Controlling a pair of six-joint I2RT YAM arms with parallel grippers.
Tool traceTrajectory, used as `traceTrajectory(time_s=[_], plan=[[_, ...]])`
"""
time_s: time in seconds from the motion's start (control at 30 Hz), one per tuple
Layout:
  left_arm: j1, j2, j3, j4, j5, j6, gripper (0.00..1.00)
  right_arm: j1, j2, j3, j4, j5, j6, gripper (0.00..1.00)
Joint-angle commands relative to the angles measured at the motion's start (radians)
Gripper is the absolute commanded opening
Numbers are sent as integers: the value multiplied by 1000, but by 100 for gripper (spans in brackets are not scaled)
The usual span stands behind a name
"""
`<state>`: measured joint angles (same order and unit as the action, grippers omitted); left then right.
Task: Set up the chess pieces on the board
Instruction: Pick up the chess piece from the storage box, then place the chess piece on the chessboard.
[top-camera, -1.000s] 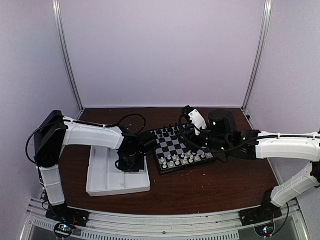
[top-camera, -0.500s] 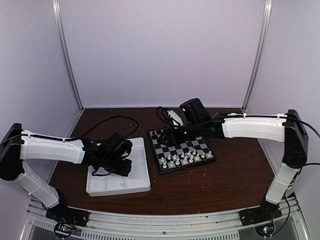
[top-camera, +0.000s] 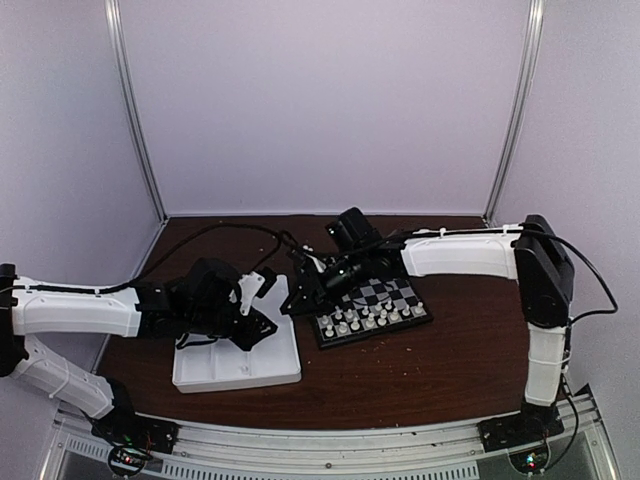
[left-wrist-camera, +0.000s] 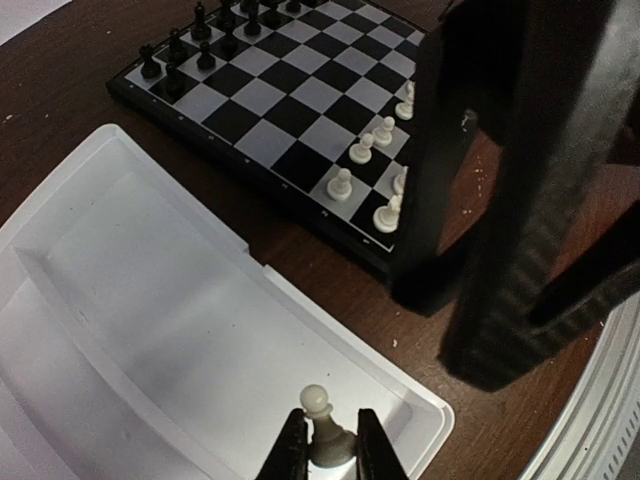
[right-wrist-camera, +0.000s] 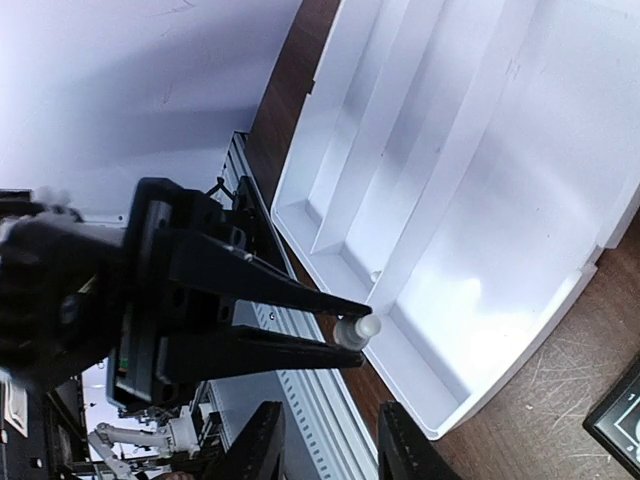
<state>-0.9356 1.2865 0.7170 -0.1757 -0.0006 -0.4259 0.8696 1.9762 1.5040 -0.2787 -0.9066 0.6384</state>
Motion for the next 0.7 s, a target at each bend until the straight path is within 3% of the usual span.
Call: traceTrajectory(time_s=[0.0, 0.4, 0.67], plan=[[1, 5, 13, 68, 88, 82, 5, 15, 40, 21, 50, -103, 100, 34], [0, -40, -37, 130, 152, 138, 8, 13, 65, 1, 144, -119, 192, 34], [0, -64, -43, 133, 111, 159, 7, 16, 94, 23, 63, -153, 147, 34]])
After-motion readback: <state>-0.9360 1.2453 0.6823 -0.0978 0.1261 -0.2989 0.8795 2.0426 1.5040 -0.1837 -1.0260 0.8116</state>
